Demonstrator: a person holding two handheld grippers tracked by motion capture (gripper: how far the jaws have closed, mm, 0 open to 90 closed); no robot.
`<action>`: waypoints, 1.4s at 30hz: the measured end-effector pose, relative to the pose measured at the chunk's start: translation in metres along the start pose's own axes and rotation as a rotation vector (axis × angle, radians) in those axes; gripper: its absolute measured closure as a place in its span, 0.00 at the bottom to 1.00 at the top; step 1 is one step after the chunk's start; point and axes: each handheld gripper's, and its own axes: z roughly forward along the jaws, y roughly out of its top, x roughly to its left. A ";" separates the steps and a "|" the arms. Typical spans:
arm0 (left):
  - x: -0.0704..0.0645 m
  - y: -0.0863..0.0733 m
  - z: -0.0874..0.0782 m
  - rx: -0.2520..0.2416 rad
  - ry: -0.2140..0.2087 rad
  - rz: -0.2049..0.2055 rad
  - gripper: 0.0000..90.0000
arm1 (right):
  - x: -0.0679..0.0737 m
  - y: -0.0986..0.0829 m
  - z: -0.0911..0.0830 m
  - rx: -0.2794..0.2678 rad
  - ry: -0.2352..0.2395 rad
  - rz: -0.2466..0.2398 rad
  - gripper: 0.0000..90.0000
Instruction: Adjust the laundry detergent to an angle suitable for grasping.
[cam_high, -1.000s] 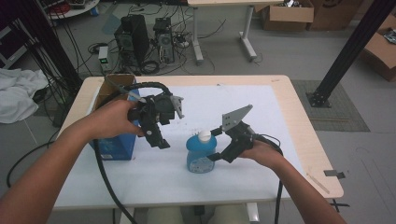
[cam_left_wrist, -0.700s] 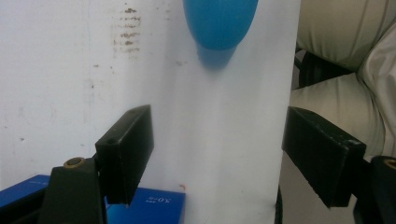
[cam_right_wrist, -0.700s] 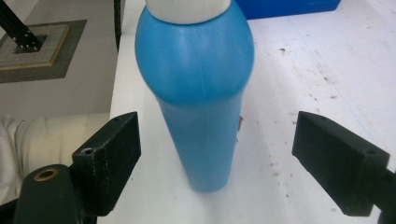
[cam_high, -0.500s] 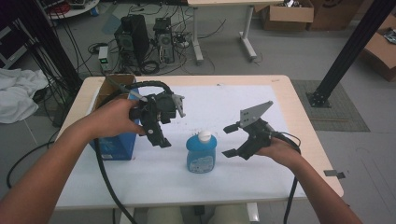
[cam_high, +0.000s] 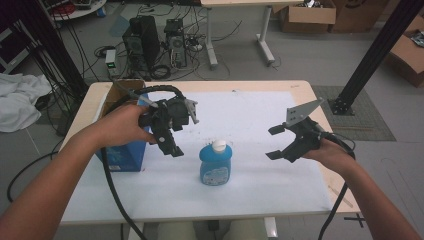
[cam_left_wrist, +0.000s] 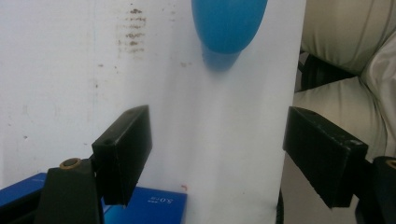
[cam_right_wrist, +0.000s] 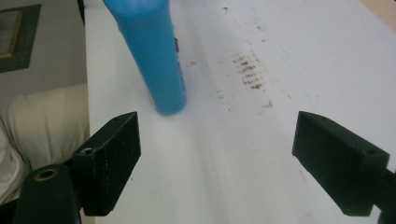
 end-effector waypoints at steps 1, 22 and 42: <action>0.000 0.000 0.000 0.000 0.000 0.000 0.27 | 0.000 0.000 0.000 0.000 0.000 0.000 0.17; 0.004 0.000 -0.004 -0.013 0.017 -0.030 0.27 | -0.024 -0.024 -0.039 0.154 -0.084 0.057 0.17; 0.008 0.000 -0.006 -0.016 0.019 -0.027 0.27 | -0.021 -0.024 -0.043 0.212 -0.104 0.061 0.17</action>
